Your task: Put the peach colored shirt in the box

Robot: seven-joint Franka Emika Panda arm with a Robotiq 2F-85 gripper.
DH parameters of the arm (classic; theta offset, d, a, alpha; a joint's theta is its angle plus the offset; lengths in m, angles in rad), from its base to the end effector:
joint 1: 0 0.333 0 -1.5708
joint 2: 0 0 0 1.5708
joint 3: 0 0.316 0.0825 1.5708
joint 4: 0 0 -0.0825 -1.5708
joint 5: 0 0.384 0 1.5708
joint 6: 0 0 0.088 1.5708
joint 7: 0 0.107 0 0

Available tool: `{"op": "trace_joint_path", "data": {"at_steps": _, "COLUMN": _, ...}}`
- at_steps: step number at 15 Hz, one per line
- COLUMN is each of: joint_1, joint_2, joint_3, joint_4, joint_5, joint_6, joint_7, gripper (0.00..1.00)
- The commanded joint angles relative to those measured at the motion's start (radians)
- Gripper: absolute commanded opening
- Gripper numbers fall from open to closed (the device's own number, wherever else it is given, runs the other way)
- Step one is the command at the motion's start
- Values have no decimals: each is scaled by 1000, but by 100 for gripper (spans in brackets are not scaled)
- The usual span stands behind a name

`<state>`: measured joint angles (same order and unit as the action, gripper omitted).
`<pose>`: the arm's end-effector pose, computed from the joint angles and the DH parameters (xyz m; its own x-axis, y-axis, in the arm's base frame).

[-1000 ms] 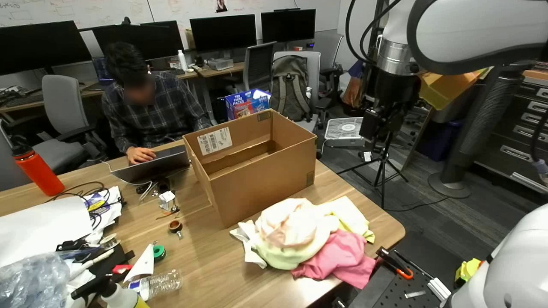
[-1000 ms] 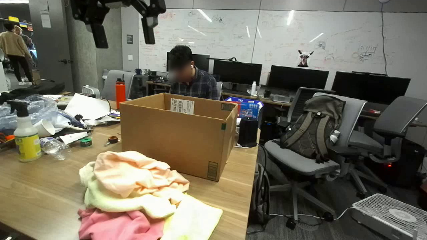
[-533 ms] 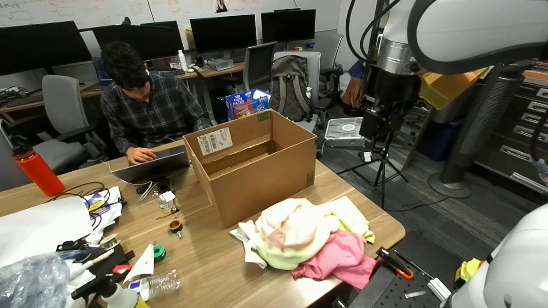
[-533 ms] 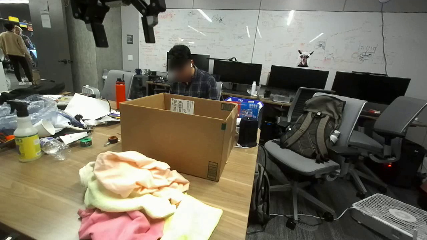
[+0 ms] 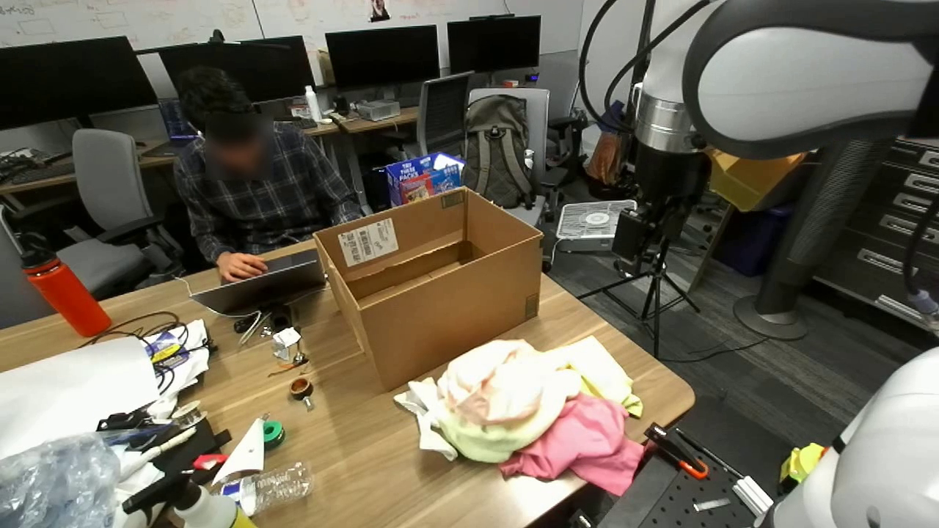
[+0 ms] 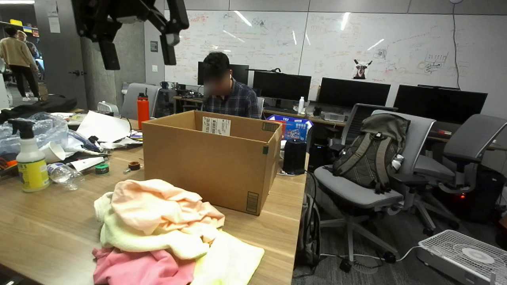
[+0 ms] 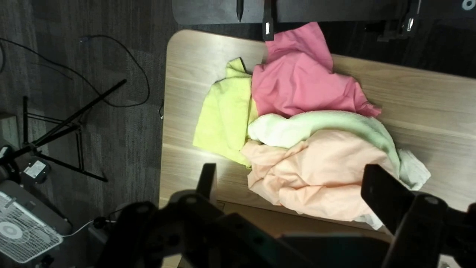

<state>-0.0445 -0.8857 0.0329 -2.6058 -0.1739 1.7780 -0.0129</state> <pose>0.2935 -0.0171 0.5211 0.9984 0.0260 0.0511 0.0155 -0.9803 0.1968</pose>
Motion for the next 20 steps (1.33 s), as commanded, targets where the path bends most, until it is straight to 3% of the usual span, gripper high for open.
{"op": "trace_joint_path", "data": {"at_steps": 1, "joint_1": 30, "joint_2": -8, "joint_3": 33, "joint_4": -28, "joint_5": -30, "joint_6": 31, "joint_7": 13, "gripper": 100}}
{"op": "trace_joint_path", "data": {"at_steps": 6, "joint_1": 73, "joint_2": 7, "joint_3": 83, "joint_4": -85, "joint_5": -20, "joint_6": 74, "joint_7": 36, "gripper": 100}}
{"op": "trace_joint_path", "data": {"at_steps": 12, "joint_1": 131, "joint_2": 60, "joint_3": 153, "joint_4": -122, "joint_5": 57, "joint_6": 182, "joint_7": 168, "gripper": 100}}
{"op": "trace_joint_path", "data": {"at_steps": 20, "joint_1": 163, "joint_2": 210, "joint_3": 244, "joint_4": -58, "joint_5": 140, "joint_6": 325, "joint_7": 315, "gripper": 100}}
